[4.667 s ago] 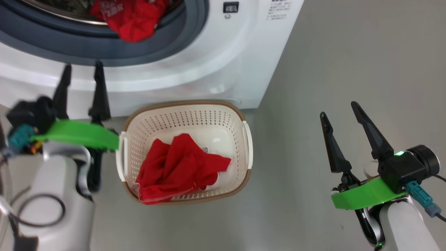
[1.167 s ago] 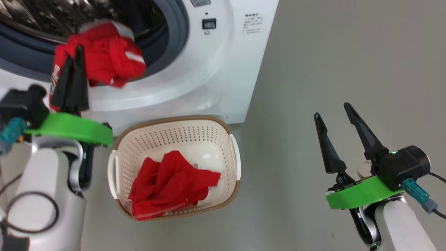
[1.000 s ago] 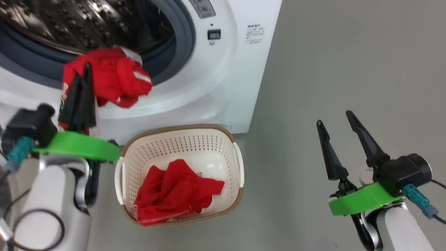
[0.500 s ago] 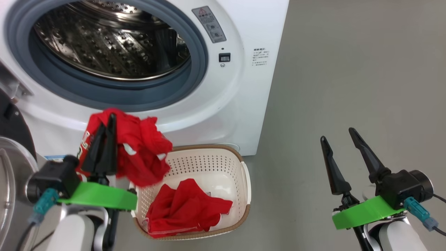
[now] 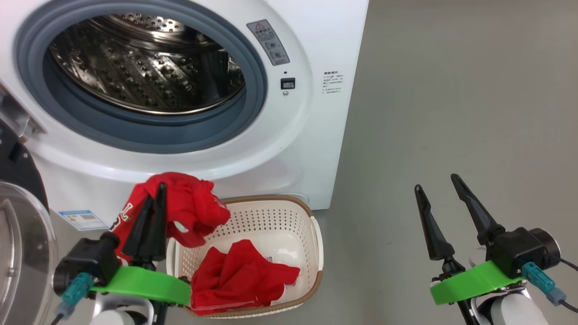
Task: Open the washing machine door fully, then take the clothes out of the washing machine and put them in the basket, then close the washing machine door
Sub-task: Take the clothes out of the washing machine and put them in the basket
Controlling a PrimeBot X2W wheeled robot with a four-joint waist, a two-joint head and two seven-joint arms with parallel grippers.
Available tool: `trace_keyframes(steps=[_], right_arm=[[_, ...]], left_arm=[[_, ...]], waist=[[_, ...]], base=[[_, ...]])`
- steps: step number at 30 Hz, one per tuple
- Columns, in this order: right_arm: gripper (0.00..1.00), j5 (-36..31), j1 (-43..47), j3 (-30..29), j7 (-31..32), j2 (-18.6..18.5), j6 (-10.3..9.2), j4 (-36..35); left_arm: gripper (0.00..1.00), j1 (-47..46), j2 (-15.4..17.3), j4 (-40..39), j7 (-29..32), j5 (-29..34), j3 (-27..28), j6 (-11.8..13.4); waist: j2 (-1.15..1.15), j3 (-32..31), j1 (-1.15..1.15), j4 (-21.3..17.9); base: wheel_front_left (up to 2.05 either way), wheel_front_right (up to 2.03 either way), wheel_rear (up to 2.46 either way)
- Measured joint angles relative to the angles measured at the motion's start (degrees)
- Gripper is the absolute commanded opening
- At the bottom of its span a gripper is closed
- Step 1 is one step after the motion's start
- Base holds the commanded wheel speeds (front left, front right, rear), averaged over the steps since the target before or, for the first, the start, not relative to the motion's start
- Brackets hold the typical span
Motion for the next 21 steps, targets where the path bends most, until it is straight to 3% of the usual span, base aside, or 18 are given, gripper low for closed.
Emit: trace_keyframes(steps=[7,14,21], right_arm=[[1.0,0.01,0.13,0.21,0.0,0.01,0.0,-0.19],[1.0,0.03,-0.27,1.16,0.0,0.02,0.0,0.0],[1.0,0.1,-2.09,1.8,0.0,0.01,0.0,0.03]], left_arm=[[0.0,-1.13,-1.1,7.98,2.81,-2.24,-1.35,-0.8],[0.0,-8.31,-2.96,22.85,7.66,-6.54,-2.98,-4.17],[0.0,-16.65,-3.58,37.91,10.05,-7.38,-3.89,-4.72]], waist=[[0.0,1.58,0.0,-0.34],[0.0,3.99,0.0,-0.92],[0.0,6.93,0.0,-2.23]], base=[[0.0,0.0,0.0],[0.0,0.0,0.0],[0.0,0.0,0.0]])
